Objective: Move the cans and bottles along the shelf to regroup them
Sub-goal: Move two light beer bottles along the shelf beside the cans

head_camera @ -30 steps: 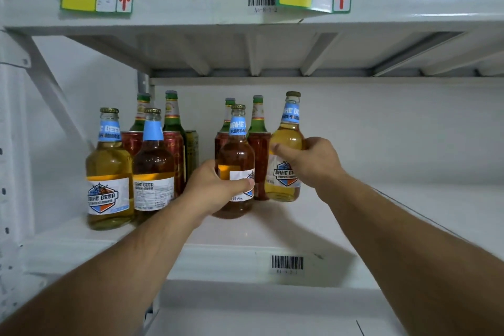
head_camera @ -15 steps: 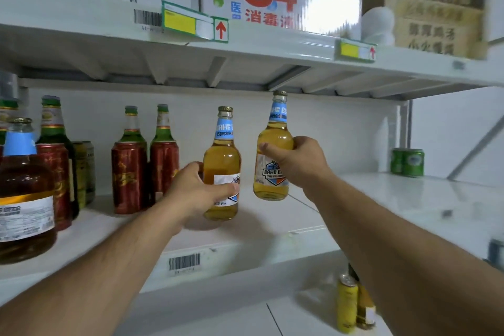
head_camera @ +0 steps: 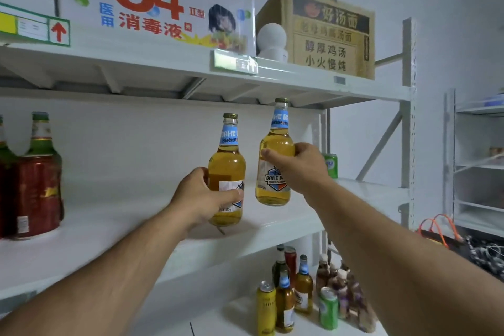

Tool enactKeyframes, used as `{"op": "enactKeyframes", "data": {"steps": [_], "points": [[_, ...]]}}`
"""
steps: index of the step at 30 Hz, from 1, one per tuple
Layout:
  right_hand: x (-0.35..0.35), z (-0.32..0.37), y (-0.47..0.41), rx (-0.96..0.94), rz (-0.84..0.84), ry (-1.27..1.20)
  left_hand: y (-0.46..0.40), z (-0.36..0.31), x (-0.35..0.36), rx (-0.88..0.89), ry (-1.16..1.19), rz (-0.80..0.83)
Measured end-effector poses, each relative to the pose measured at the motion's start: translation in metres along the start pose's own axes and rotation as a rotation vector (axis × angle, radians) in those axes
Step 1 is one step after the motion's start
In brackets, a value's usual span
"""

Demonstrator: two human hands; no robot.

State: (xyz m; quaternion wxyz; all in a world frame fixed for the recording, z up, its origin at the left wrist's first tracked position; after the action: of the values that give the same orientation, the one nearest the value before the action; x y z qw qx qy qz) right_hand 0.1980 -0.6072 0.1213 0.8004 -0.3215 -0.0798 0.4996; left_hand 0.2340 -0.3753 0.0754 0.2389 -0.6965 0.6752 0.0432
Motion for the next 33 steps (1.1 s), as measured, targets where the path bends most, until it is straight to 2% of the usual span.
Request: {"op": "enactKeyframes", "data": {"steps": [12,33], "points": [[-0.102,-0.056,-0.049,-0.011,0.028,0.016,-0.022,-0.048,0.128,-0.024,-0.001,0.002],[-0.149,-0.183,-0.201,-0.027,0.03,0.013,-0.165,-0.071,0.26,-0.03,-0.017,-0.003]]}}
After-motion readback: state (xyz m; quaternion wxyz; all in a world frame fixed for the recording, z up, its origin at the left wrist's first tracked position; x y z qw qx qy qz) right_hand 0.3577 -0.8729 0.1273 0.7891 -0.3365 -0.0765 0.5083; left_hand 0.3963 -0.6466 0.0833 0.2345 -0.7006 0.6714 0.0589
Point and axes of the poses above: each hand's wrist, its own y-axis away from the middle knuckle, its own x-axis out of the palm, z = x × y, the point moved 10 cm from there along -y, towards the middle knuckle, and after that the axes turned 8 degrees about -x, right-handed, at the moved point
